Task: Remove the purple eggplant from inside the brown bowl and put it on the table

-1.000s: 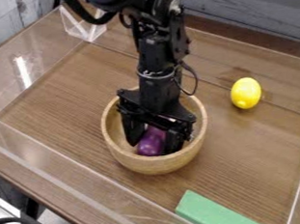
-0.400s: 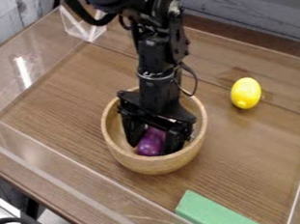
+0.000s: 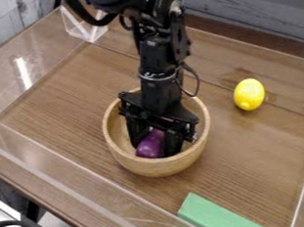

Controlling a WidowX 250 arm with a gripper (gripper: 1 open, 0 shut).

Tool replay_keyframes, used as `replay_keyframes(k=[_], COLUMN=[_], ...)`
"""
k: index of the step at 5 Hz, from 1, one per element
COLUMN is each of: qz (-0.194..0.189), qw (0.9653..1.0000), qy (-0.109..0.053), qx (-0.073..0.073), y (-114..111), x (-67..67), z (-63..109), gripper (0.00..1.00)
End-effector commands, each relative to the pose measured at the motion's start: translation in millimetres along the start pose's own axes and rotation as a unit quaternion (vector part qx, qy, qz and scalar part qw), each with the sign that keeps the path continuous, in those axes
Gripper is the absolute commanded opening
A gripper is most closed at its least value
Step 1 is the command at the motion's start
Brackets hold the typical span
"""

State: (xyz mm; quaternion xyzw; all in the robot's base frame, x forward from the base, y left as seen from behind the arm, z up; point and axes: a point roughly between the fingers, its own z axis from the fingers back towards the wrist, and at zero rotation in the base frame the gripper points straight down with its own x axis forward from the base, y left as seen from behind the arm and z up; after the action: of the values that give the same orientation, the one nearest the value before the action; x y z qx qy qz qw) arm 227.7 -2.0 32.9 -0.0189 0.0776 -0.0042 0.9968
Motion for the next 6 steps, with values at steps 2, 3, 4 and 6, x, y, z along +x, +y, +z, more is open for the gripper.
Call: replay_keyframes(k=[2, 3, 4, 6], qz=[0.006, 0.009, 0.012, 0.018], qw=[0.9997, 0.9996, 0.9995, 0.9993], qy=[-0.021, -0.024, -0.025, -0.029], qx=[-0.006, -0.009, -0.012, -0.018], y=[4.7, 6.4, 8.0, 11.4], x=[0.6, -0.6, -1.6, -3.7], z=[22.8, 29.6, 33.8, 46.4], gripper=[0.0, 0.0, 0.0, 0.0])
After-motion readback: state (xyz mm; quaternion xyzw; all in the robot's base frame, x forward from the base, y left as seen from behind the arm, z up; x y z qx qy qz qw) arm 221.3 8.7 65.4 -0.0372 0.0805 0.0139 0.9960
